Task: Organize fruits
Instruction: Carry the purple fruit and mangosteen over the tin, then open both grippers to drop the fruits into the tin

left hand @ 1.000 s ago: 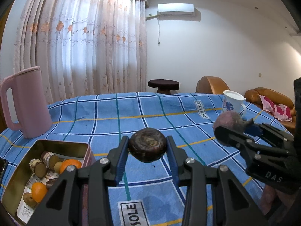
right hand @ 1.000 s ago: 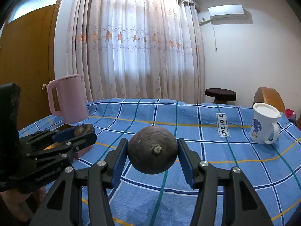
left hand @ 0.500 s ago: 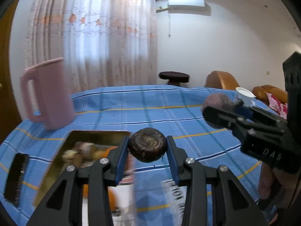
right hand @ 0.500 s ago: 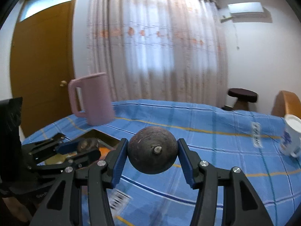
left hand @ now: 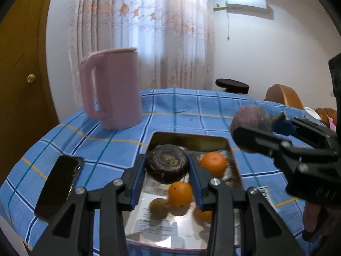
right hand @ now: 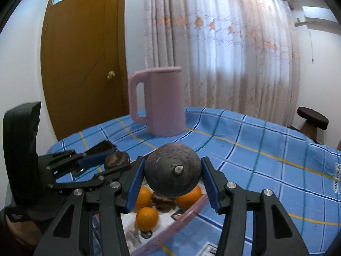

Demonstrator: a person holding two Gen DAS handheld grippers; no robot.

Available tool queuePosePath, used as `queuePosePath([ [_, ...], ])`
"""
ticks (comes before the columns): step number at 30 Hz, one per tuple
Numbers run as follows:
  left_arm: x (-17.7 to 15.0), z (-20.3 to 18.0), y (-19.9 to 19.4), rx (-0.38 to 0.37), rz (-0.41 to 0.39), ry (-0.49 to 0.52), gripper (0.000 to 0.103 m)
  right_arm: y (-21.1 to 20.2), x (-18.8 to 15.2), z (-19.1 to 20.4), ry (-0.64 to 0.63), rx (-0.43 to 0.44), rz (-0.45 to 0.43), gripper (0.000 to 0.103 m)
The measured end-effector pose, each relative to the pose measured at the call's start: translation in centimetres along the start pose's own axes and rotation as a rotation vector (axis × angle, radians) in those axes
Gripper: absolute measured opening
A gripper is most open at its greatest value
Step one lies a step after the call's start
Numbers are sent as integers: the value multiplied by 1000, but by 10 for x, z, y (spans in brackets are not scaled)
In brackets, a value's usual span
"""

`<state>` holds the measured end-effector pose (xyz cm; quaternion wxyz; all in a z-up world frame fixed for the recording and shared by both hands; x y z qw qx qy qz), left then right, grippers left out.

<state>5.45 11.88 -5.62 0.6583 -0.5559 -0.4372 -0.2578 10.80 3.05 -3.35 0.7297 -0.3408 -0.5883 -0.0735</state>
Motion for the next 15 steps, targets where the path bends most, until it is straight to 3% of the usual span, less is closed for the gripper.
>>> queuePosePath([
  [15,-23,9,17,3,91,1,42,49,-36,3,3,21,190,55],
])
Point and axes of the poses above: each gripper's, at about its wrist camera, not at the fingertips, and y roughly the way its jaws point, z to its left, x to its top, the point moved 4 cm from there along y, roughly the way its jaws point, and after that the axes turned 4 degrees about x, right-handed, at the moved point
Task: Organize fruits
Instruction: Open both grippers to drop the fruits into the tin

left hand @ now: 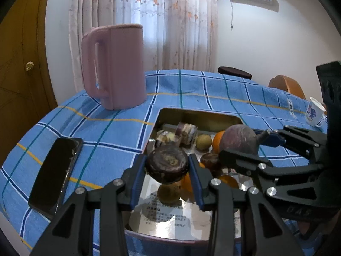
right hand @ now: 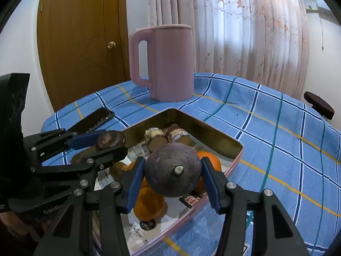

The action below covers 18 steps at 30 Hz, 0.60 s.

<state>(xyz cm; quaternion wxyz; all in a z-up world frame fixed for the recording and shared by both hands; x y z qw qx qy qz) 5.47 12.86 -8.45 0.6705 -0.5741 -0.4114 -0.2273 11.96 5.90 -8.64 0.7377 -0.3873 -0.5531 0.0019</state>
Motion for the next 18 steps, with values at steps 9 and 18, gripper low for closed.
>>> queuePosePath([
  [9,0,5,-8,21,-11,-12,58,-5,-1,-1,14,22,-6,63],
  [18,9,7,-30,15,-81,-44,97,-47,3,-6,45,-37,-106,73],
])
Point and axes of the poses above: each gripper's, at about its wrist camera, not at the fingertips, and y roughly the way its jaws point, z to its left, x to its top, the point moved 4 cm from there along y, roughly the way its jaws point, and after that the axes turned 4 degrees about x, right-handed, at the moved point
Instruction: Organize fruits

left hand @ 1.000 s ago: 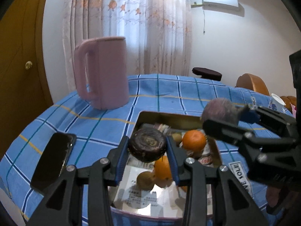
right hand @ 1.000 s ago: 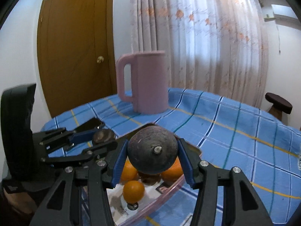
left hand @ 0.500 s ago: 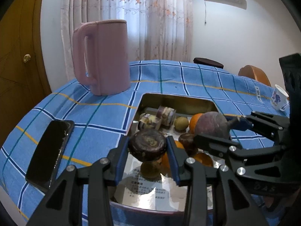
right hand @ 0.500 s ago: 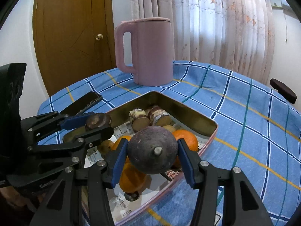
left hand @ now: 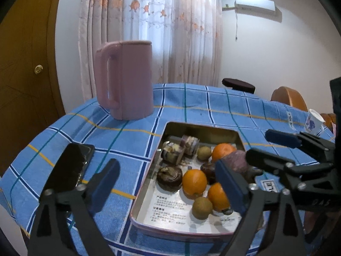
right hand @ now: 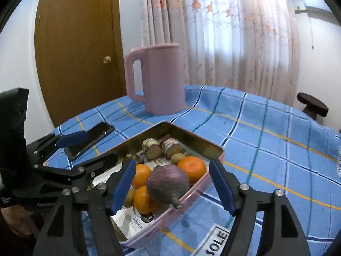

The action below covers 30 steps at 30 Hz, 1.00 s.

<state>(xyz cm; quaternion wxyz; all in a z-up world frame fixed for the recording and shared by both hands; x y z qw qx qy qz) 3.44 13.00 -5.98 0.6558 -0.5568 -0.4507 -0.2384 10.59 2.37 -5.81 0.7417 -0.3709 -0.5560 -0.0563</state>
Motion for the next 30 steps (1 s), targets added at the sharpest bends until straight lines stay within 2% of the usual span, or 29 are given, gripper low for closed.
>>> queuePosePath([
  [11,5,-8,-13,-28,-28,-1,100,-48,3,-12,-27,-178,-89,80],
  [30,5,-27,-20,-35,-38,38,102,-78,-6,-24,10,-214,-141,82],
])
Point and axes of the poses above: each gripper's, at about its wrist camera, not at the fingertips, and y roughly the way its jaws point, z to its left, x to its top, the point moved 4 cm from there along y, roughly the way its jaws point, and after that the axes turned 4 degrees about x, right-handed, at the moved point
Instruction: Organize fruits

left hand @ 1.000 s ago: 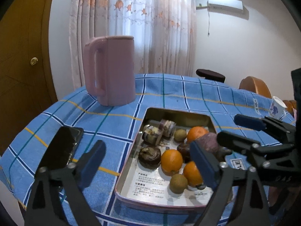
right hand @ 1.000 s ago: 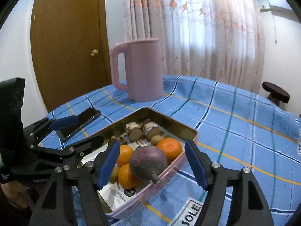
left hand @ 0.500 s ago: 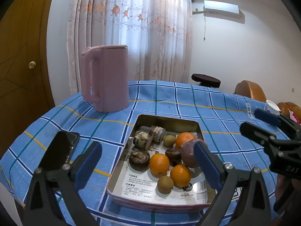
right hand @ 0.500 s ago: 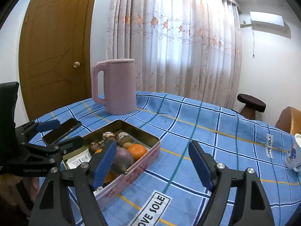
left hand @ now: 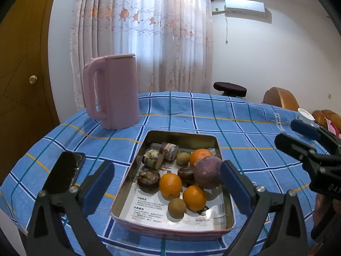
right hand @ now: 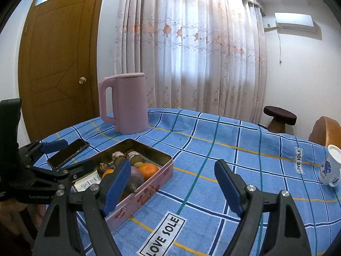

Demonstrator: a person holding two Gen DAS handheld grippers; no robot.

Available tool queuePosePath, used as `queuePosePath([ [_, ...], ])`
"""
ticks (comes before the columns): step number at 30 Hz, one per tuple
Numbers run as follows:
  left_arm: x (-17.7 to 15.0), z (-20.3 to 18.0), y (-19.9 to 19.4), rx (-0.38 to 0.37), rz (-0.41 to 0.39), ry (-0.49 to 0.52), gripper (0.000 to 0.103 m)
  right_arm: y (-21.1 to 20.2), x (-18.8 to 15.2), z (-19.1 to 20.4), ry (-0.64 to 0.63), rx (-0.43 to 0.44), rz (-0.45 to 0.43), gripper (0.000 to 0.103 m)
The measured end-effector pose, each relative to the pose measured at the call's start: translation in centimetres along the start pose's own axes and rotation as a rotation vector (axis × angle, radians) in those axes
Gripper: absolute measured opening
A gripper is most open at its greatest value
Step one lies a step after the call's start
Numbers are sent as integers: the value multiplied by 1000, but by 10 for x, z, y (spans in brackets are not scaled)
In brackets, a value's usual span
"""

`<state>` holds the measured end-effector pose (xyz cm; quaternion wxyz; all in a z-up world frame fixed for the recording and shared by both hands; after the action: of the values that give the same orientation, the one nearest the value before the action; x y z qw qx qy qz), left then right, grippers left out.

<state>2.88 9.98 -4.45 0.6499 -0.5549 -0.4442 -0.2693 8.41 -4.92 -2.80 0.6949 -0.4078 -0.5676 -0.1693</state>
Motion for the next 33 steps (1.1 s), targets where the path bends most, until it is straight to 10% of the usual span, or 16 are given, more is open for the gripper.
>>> queuePosePath([
  [33,6,-12,-11,-12,-19,8,103,-23,-8,-26,46,-51,-39,83],
])
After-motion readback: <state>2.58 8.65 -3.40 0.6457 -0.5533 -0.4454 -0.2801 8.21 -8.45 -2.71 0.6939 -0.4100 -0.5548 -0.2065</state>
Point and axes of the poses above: each gripper's, at about its wrist camera, not at the fingertips, and y roughly the way its jaws point, z to its left, x to its top, the point moved 4 cm from there along y, roughly the way its jaws point, and after that the axes turned 4 degrees about x, right-handed, at the moved point
